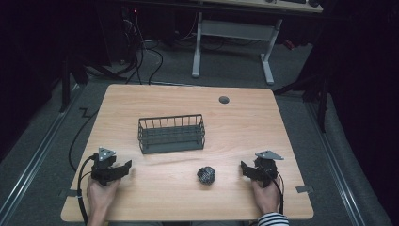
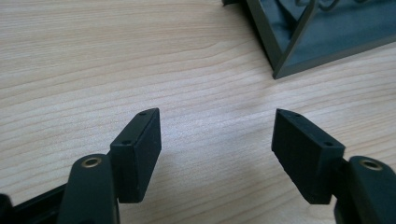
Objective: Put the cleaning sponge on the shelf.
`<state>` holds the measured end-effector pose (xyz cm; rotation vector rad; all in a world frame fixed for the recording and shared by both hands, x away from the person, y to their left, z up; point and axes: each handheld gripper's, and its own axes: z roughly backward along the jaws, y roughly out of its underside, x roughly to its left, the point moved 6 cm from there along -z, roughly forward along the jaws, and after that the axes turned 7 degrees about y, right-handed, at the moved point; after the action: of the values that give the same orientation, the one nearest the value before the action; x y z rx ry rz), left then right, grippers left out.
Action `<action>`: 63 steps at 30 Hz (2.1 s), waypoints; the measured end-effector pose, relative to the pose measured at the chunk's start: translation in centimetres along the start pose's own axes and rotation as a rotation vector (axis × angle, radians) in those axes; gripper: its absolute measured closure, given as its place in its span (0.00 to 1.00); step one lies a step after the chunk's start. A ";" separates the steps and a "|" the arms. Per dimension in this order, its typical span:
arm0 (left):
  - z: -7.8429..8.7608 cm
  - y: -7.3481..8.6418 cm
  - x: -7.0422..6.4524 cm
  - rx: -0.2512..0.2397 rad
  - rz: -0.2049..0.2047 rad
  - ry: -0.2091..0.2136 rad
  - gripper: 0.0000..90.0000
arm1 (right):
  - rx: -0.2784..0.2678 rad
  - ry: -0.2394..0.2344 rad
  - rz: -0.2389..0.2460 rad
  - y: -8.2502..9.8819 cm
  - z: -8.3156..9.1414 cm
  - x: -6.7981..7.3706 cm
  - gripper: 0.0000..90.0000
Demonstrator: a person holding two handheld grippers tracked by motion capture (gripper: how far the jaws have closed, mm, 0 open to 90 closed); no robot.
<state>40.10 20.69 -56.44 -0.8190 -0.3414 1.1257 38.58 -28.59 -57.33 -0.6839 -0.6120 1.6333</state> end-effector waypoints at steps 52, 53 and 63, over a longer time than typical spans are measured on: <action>-1.5 0.4 0.4 -0.010 -0.042 -0.035 0.27 | -0.042 -0.272 0.215 0.2 4.2 6.4 0.29; -1.5 0.4 0.4 -0.010 -0.042 -0.035 0.27 | -0.049 -0.284 0.231 0.1 4.5 6.8 0.29; -1.5 0.4 0.4 -0.010 -0.042 -0.033 0.27 | -0.070 -0.374 0.317 -0.4 6.1 10.3 0.28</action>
<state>40.97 20.50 -57.80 -0.7989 -0.3902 1.1006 33.13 -18.52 -53.85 -0.5475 -0.8659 2.0674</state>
